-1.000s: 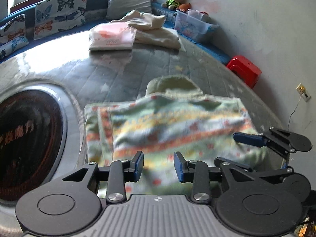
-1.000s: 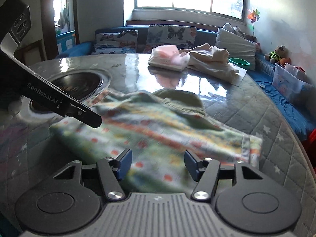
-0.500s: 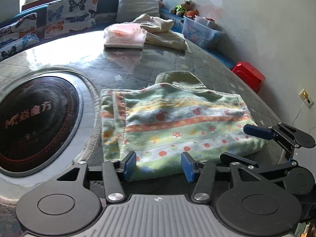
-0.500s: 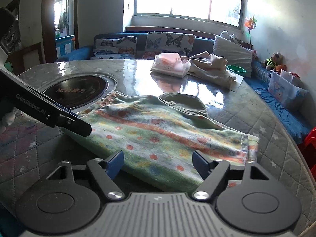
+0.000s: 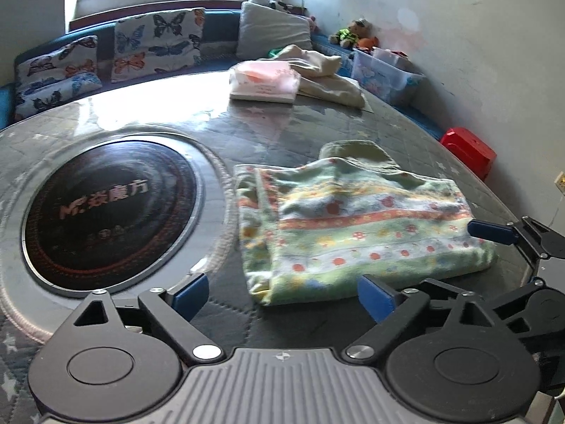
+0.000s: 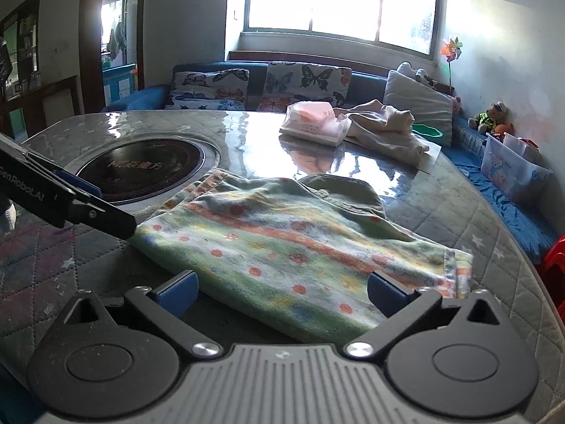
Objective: Fold clothes
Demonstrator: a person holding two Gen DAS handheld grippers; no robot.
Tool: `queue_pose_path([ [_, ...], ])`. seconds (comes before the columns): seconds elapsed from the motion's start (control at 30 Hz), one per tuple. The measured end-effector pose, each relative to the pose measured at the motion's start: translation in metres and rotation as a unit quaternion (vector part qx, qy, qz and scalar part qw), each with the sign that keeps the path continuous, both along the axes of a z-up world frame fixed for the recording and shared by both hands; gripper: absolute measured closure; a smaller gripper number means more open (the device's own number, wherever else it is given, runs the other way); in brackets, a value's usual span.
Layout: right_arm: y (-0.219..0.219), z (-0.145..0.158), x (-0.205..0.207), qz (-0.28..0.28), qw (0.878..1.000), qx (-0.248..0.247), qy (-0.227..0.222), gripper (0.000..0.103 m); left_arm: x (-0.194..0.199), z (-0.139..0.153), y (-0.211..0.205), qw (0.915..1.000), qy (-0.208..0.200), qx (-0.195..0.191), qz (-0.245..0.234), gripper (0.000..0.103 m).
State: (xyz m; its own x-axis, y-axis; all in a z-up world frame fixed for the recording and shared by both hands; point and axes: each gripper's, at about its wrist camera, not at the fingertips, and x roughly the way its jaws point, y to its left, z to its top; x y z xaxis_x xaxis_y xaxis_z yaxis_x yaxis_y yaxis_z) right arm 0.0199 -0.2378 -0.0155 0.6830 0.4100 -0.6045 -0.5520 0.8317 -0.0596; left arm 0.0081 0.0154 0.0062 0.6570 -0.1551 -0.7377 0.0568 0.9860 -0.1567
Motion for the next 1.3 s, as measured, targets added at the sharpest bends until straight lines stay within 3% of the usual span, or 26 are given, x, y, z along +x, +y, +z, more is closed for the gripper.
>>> queue_pose_path([
  [0.27, 0.008, 0.001, 0.006, 0.004, 1.0, 0.002, 0.001, 0.0, -0.003, -0.004, 0.018, 0.9993, 0.001, 0.012, 0.035, 0.0],
  [1.3, 0.044, -0.004, 0.036, 0.018, 0.999, 0.037, 0.015, 0.0, -0.007, -0.011, 0.036, 0.995, -0.006, 0.036, 0.093, 0.0],
])
